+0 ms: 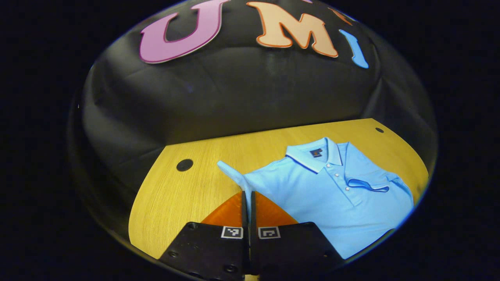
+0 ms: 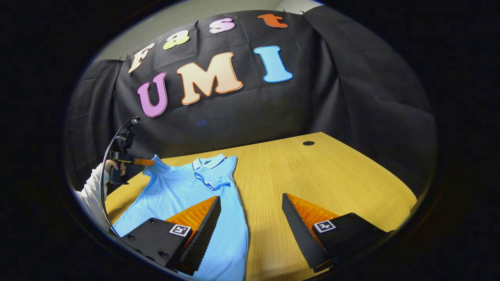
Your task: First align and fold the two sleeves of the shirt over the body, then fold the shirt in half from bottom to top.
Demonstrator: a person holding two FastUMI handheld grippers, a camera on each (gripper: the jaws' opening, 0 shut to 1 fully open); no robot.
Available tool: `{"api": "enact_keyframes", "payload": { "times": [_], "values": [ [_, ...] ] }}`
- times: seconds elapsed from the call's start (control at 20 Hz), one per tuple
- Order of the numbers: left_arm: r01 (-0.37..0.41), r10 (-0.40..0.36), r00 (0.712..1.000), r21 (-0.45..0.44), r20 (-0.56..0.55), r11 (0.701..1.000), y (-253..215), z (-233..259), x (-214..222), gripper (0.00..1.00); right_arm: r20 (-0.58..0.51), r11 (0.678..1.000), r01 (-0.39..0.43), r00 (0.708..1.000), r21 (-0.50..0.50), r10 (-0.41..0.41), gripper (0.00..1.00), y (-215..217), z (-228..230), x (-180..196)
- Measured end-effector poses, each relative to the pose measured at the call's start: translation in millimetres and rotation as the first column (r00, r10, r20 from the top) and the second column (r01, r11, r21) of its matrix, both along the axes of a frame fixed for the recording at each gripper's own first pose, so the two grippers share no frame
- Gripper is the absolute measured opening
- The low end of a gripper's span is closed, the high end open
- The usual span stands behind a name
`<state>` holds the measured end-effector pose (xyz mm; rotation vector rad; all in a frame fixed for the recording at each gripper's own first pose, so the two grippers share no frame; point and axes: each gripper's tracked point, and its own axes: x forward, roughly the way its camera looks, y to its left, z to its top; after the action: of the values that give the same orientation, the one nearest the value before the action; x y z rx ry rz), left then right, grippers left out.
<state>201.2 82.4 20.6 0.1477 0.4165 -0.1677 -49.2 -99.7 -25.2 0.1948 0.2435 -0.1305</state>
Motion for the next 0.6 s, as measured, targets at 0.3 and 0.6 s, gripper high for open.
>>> {"api": "enact_keyframes", "payload": {
  "times": [0.3, 0.6],
  "values": [
    [0.158, -0.161, 0.987, 0.113, 0.021, 0.981, -90, -4, 3, 0.03, 0.003, 1.0, -0.004, 1.0, 0.011, 0.004, 0.98, 1, -2, -4],
    [0.271, -0.27, 0.962, 0.066, -0.028, 0.96, -148, -25, -17, 0.2, 0.004, 1.0, -0.016, 1.0, 0.007, 0.016, 0.98, 5, -1, -10]
  ]
}}
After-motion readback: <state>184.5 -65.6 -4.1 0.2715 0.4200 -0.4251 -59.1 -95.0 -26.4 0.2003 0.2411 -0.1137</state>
